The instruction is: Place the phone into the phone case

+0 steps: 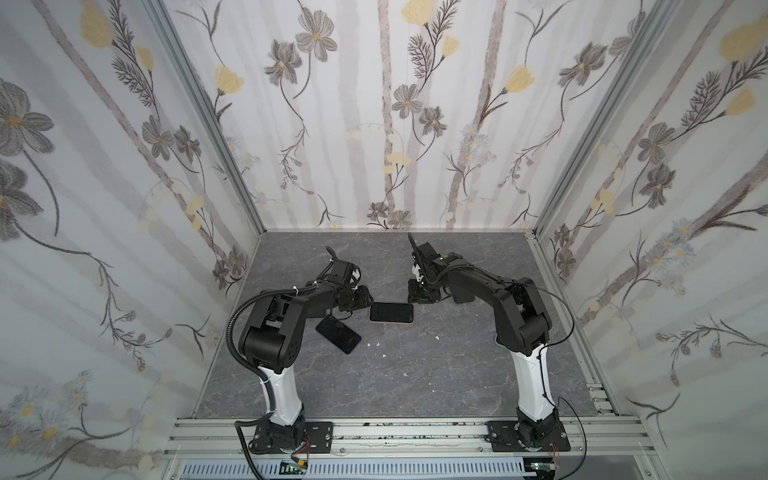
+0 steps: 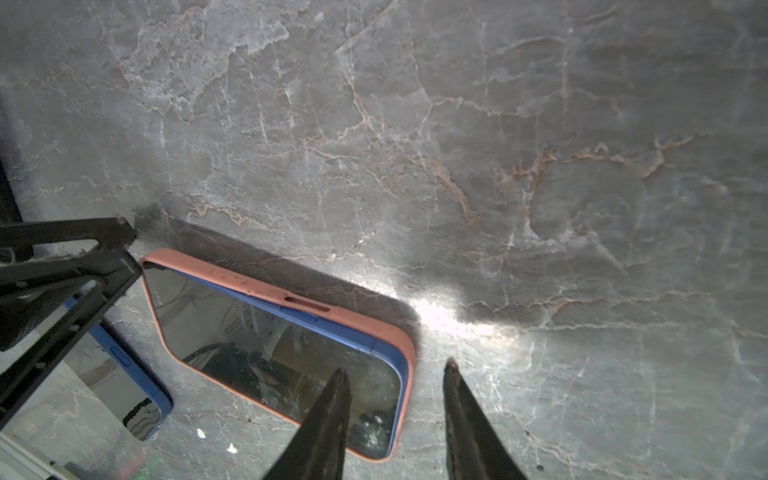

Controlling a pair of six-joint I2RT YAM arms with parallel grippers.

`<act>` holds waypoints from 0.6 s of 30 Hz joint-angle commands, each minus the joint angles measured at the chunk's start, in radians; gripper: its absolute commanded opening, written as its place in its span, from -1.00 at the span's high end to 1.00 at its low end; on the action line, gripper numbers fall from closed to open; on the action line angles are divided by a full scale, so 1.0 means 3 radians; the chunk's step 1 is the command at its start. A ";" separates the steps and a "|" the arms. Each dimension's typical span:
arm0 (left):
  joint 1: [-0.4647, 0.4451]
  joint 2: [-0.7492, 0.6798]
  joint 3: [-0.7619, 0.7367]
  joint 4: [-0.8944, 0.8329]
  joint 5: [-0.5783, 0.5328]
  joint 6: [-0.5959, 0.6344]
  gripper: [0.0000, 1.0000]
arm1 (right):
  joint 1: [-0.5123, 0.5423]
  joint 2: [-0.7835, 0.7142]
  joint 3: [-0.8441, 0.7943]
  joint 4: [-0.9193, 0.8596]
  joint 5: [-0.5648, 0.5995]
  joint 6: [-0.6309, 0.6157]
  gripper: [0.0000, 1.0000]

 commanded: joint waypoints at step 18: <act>-0.0031 0.0068 -0.0087 0.0085 0.0112 -0.0126 0.16 | 0.0004 0.0161 -0.0054 0.0115 -0.0153 -0.0048 0.32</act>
